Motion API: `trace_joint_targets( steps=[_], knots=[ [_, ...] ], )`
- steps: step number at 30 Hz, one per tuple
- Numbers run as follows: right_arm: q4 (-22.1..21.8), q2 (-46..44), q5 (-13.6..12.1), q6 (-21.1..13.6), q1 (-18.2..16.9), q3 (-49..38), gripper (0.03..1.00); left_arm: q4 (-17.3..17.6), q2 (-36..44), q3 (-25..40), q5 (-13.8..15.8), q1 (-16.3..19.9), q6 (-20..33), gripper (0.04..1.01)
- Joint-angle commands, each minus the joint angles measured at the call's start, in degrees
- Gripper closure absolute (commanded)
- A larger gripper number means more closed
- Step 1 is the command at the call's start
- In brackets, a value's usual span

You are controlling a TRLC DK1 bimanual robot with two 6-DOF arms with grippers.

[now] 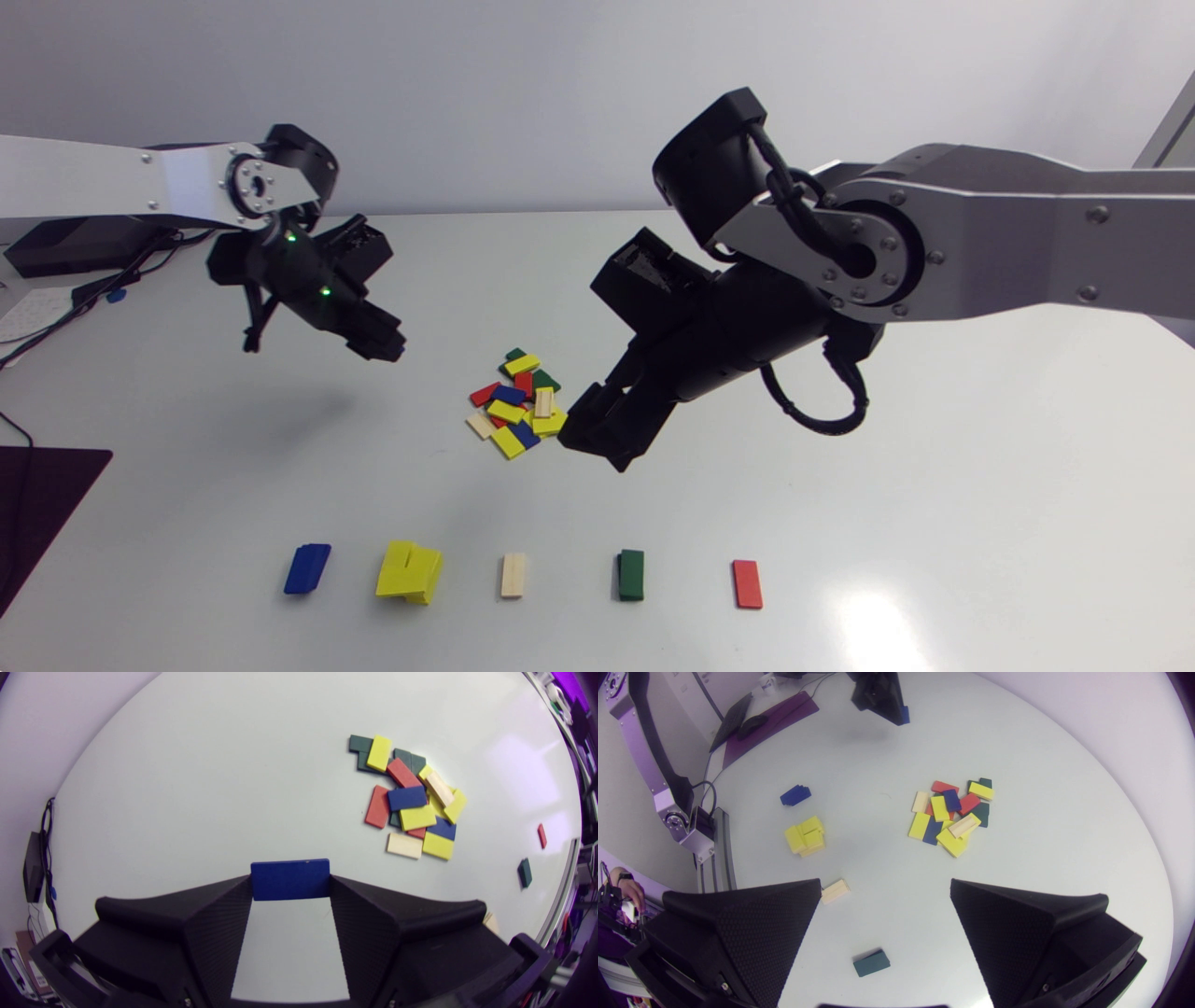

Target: Take domino bricks one by one from the mixed stack on the table and place each onto the existing stack of the same color.

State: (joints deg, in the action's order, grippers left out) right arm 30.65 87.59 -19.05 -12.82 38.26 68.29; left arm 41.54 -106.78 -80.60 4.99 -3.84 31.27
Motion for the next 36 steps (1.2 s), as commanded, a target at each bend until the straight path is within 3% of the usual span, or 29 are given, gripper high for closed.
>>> trace_joint_targets(
  steps=[1, 6, 10, 14, 19, 25, 29, 36],
  knots=[
    [-0.7, 1.1, 0.2, 0.9, -0.3, -1.2, 0.066, 0.2, 3.7, 6.2, 3.4, 3.7, 12.3, 0.861],
    [-0.8, 1.1, 0.2, 0.7, -0.3, -1.2, 0.066, -0.6, 11.2, 16.3, 7.8, 10.4, 30.1, 0.861],
    [-0.9, 1.6, 0.2, 0.7, -0.1, -0.9, 0.066, -0.1, 15.8, 23.6, 8.5, 13.7, 41.2, 0.861],
    [-1.1, 2.1, 0.2, 0.7, 0.0, -0.9, 0.066, 1.5, 20.6, 29.9, 9.7, 15.1, 49.4, 0.861],
    [-1.2, 2.3, 0.2, 0.7, 0.0, -1.0, 0.066, 6.5, 26.5, 35.9, 10.6, 15.3, 59.0, 0.861],
    [-1.2, 2.3, 0.2, 0.7, -0.1, -1.1, 0.066, 9.6, 30.0, 39.3, 10.7, 14.7, 63.0, 0.861],
    [-1.2, 2.2, 0.2, 0.7, -0.1, -1.0, 0.066, 9.9, 31.1, 41.0, 10.7, 13.4, 64.0, 0.859],
    [-1.2, 2.2, 0.2, 0.7, -0.1, -1.0, 0.066, 7.4, 31.1, 42.7, 10.7, 11.3, 64.5, 0.859]
  ],
)
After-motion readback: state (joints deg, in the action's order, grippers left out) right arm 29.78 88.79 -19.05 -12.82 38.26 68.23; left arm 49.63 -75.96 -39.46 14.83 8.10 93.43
